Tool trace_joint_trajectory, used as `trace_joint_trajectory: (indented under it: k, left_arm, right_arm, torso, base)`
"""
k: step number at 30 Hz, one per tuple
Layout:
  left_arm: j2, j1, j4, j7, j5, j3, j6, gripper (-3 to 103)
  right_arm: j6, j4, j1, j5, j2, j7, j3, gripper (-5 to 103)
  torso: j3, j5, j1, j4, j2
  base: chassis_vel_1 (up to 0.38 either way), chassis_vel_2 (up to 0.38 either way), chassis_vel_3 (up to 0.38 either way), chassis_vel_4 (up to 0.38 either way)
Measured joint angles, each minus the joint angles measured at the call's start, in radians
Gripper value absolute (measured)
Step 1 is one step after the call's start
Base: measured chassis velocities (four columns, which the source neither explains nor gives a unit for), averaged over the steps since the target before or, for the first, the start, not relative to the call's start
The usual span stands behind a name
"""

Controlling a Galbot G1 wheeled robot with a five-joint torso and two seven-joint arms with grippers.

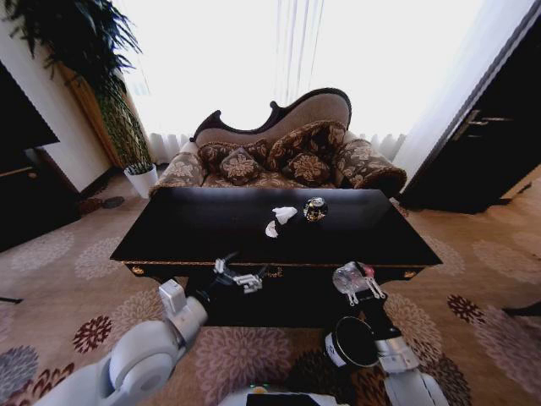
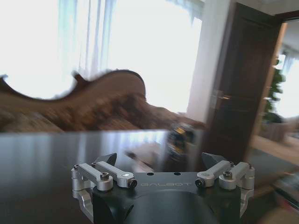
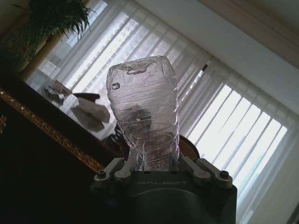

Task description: Move to the front of the table and place the trash on the table into the trash bin.

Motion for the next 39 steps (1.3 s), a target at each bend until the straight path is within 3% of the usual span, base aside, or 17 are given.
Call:
trace_joint_trajectory:
  k: [8, 10, 12, 16, 23, 33, 39]
  left_arm:
    - [0.010, 0.073, 0.033, 0.020, 0.080, -0.168, -0.046, 100]
    - [0.000, 0.115, 0.055, 0.045, 0.093, -0.235, -0.061, 100]
    - [-0.028, 0.191, 0.112, 0.101, 0.130, -0.370, -0.117, 100]
    - [-0.054, 0.224, 0.182, 0.155, 0.134, -0.478, -0.173, 100]
    - [-0.113, 0.304, 0.221, 0.234, 0.102, -0.617, -0.239, 100]
    - [-0.222, 0.478, 0.271, 0.294, 0.082, -0.758, -0.331, 100]
    - [-0.265, 0.542, 0.253, 0.305, 0.082, -0.802, -0.355, 100]
  right_arm:
    - [-0.013, -0.107, -0.018, 0.102, 0.000, 0.006, 0.022, 26]
    - [-0.014, -0.131, -0.020, 0.122, -0.001, 0.007, 0.018, 26]
    - [-0.018, -0.165, -0.020, 0.147, 0.000, 0.010, 0.003, 26]
    - [-0.022, -0.204, -0.022, 0.188, 0.009, 0.014, -0.005, 26]
    - [-0.069, -0.291, 0.007, 0.337, -0.007, 0.001, -0.033, 26]
    - [-0.110, -0.439, 0.063, 0.448, -0.038, -0.025, -0.055, 26]
    - [-0.118, -0.565, 0.145, 0.480, -0.050, -0.045, -0.098, 26]
  torso:
    - [0.000, 0.0000, 0.000, -0.0003, 0.000]
    - [0.000, -0.0001, 0.000, -0.0001, 0.000]
    - [0.000, -0.0001, 0.000, 0.0000, 0.000]
    - [0.000, -0.0003, 0.000, 0.0003, 0.000]
    - [0.000, 0.0001, 0.000, 0.0000, 0.000]
    - [0.000, -0.0001, 0.000, 0.0000, 0.000]
    - [0.000, 0.0002, 0.000, -0.0001, 0.000]
  base:
    - [0.000, 0.000, 0.000, 0.000]
    - [0.000, 0.000, 0.000, 0.000]
    - [0.000, 0.000, 0.000, 0.000]
    - [0.000, 0.000, 0.000, 0.000]
    - [0.000, 0.000, 0.000, 0.000]
    - [0.000, 0.000, 0.000, 0.000]
    - [0.000, 0.000, 0.000, 0.000]
